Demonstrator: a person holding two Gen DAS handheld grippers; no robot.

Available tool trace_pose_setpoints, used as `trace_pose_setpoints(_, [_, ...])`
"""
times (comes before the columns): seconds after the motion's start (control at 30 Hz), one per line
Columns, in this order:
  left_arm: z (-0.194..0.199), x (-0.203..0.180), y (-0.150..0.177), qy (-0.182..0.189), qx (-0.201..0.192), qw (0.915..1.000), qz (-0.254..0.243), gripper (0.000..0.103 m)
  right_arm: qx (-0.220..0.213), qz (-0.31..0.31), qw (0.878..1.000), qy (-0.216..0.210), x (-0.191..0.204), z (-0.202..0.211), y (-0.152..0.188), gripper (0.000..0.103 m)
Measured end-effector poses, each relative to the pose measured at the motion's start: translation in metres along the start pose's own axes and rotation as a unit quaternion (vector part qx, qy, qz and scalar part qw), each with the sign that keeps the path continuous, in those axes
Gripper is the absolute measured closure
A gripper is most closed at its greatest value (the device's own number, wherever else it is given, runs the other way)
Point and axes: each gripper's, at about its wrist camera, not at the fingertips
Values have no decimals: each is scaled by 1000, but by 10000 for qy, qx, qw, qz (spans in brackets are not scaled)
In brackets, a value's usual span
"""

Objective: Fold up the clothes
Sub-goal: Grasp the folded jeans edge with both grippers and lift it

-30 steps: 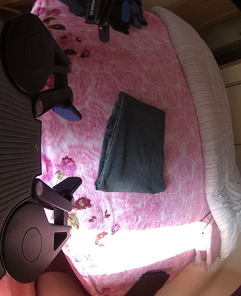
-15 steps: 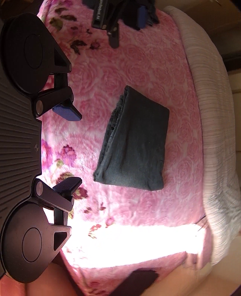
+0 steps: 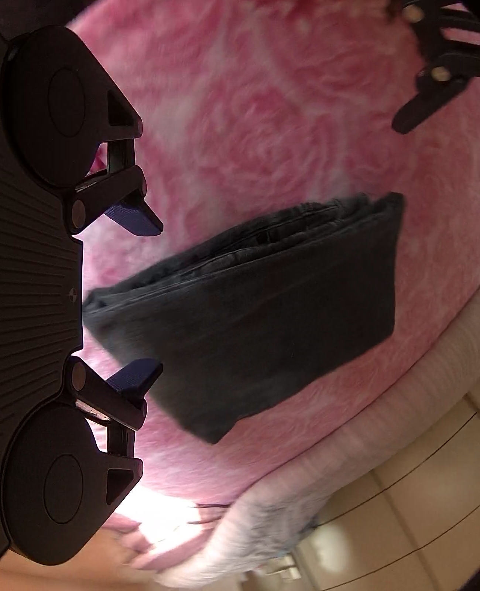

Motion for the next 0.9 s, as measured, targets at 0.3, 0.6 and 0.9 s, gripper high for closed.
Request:
trace_pose_setpoints(0.3, [-57,-33,-10,-667,-185,9886,-1337,11,-1115,713,9910,196,-17,-48,31,47])
trace_pose_setpoints(0.6, [-117,-31,-19,-1254,-83,9681,-2166,21,-1372,502,9886,-352,-88,-20,28,77])
trace_pose_setpoints(0.9, [-131,-6,-16,-884,-148,9770,-1937,66,-1193,351,9921,-192,-58,-19,33,31])
Point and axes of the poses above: each gripper's, at about its wrist camera, not at the fingertips, and z roughly against the way its jaws point, x to its left, y to its underside, and after that the axes turned 5 degrees about x, right-handed
